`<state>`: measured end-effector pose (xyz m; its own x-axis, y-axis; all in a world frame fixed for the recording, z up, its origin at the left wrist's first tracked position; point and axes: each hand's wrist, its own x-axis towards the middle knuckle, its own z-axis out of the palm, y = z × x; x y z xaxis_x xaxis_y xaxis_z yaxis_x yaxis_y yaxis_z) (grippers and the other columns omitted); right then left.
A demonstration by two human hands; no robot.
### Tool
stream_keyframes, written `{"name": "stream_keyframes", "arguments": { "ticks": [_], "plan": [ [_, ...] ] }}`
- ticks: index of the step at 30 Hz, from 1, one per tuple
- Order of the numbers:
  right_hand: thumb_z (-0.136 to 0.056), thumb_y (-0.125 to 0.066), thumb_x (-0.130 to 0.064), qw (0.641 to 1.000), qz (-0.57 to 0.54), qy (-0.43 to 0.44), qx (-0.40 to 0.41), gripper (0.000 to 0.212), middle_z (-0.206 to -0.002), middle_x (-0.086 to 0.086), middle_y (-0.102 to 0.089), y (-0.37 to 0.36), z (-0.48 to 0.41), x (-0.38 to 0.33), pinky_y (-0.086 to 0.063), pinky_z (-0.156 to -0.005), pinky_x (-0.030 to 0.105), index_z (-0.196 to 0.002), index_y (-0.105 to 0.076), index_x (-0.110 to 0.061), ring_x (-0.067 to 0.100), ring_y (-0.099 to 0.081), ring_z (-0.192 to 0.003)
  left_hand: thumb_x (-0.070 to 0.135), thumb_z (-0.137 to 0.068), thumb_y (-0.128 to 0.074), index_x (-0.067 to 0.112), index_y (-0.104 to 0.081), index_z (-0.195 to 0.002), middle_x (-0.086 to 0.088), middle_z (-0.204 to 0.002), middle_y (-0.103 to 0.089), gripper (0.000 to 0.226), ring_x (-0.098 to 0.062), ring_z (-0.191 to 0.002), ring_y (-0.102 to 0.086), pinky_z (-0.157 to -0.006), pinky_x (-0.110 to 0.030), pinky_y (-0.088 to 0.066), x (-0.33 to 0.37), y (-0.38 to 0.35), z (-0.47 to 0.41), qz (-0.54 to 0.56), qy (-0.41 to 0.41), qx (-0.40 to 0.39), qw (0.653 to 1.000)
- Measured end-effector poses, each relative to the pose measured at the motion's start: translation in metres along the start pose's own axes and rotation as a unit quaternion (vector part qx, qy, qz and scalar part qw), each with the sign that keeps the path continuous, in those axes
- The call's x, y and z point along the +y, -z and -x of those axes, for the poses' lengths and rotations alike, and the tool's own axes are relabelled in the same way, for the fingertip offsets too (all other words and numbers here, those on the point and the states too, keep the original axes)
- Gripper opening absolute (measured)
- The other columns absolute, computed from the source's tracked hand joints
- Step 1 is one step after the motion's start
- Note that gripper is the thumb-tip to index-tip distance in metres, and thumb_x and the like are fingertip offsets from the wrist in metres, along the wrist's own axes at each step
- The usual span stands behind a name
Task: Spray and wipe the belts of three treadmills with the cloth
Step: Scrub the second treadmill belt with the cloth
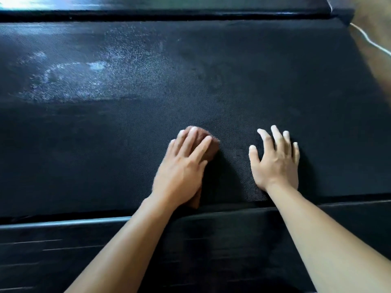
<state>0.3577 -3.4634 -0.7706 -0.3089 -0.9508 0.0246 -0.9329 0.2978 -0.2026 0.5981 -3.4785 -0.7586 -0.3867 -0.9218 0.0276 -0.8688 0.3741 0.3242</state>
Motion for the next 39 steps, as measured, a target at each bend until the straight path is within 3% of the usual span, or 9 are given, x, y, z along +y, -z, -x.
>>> {"name": "stream_keyframes", "arguments": {
  "ticks": [6, 11, 15, 19, 23, 27, 33, 39],
  "plan": [
    [-0.093, -0.027, -0.056, 1.0, -0.004, -0.004, 0.011, 0.059, -0.16, 0.0, -0.024, 0.0, -0.001, -0.002, -0.01, -0.121, 0.052, -0.146, -0.038, -0.032, 0.028, -0.016, -0.15, 0.036, -0.096, -0.042, 0.019, -0.04, -0.152, -0.017, -0.162, -0.025, 0.058, -0.038, -0.15, -0.018, -0.124, -0.045, -0.016, -0.077, 0.029, 0.023, 0.018, 0.171, 0.061, 0.983],
    [-0.093, -0.029, -0.055, 1.0, -0.006, -0.009, 0.014, 0.057, -0.16, 0.0, -0.025, -0.002, -0.001, -0.003, -0.01, -0.121, 0.052, -0.145, -0.038, -0.033, 0.027, -0.016, -0.15, 0.029, -0.101, -0.048, 0.024, -0.031, -0.155, -0.013, -0.166, -0.015, 0.056, -0.033, -0.153, -0.008, -0.125, -0.041, -0.009, -0.085, 0.034, -0.028, 0.029, 0.244, 0.093, 0.965],
    [-0.094, -0.032, -0.054, 1.0, -0.004, -0.012, 0.007, 0.055, -0.16, -0.002, -0.023, -0.002, -0.001, -0.003, -0.007, -0.122, 0.05, -0.145, -0.037, -0.034, 0.026, -0.014, -0.15, 0.032, -0.1, -0.046, 0.024, -0.029, -0.154, -0.017, -0.165, -0.014, 0.057, -0.037, -0.152, -0.01, -0.123, -0.043, -0.009, -0.059, 0.021, -0.082, 0.01, 0.218, 0.083, 0.972],
    [-0.097, -0.035, -0.05, 1.0, -0.006, -0.017, -0.003, 0.052, -0.161, -0.004, -0.02, 0.001, -0.001, -0.003, -0.003, -0.123, 0.047, -0.146, -0.036, -0.036, 0.023, -0.009, -0.151, 0.035, -0.1, -0.044, 0.024, -0.027, -0.155, -0.019, -0.164, -0.014, 0.059, -0.039, -0.151, -0.011, -0.122, -0.046, -0.014, 0.001, -0.001, -0.107, -0.012, 0.139, 0.06, 0.988],
    [-0.096, -0.036, -0.048, 1.0, -0.007, -0.021, -0.014, 0.052, -0.162, -0.005, -0.018, 0.002, -0.002, -0.002, -0.001, -0.123, 0.046, -0.147, -0.034, -0.037, 0.021, -0.006, -0.152, 0.034, -0.099, -0.045, 0.022, -0.032, -0.154, -0.018, -0.163, -0.019, 0.057, -0.039, -0.151, -0.013, -0.121, -0.048, -0.019, 0.054, -0.023, -0.085, -0.005, 0.075, 0.049, 0.996],
    [-0.097, -0.038, -0.047, 1.0, -0.013, -0.02, -0.004, 0.051, -0.162, -0.005, -0.019, 0.001, -0.002, -0.003, -0.004, -0.122, 0.047, -0.146, -0.036, -0.037, 0.022, -0.008, -0.152, 0.03, -0.097, -0.051, 0.022, -0.044, -0.148, -0.018, -0.158, -0.032, 0.052, -0.04, -0.147, -0.026, -0.118, -0.048, -0.028, 0.06, -0.028, -0.04, 0.015, 0.058, 0.067, 0.996],
    [-0.097, -0.037, -0.049, 1.0, -0.009, -0.017, 0.0, 0.05, -0.161, -0.004, -0.021, 0.0, -0.002, -0.004, -0.004, -0.122, 0.048, -0.146, -0.036, -0.035, 0.024, -0.011, -0.151, 0.03, -0.094, -0.051, 0.017, -0.051, -0.144, -0.022, -0.154, -0.039, 0.052, -0.042, -0.145, -0.032, -0.117, -0.05, -0.031, 0.002, -0.008, 0.02, 0.001, 0.092, 0.084, 0.992],
    [-0.097, -0.04, -0.047, 1.0, -0.014, -0.016, 0.01, 0.05, -0.16, -0.002, -0.023, -0.001, -0.001, -0.004, -0.006, -0.122, 0.049, -0.145, -0.038, -0.034, 0.025, -0.013, -0.151, 0.027, -0.099, -0.054, 0.021, -0.044, -0.149, -0.013, -0.162, -0.026, 0.051, -0.034, -0.151, -0.018, -0.122, -0.046, -0.023, -0.068, 0.022, 0.019, 0.03, 0.247, 0.123, 0.961]
  ]
}}
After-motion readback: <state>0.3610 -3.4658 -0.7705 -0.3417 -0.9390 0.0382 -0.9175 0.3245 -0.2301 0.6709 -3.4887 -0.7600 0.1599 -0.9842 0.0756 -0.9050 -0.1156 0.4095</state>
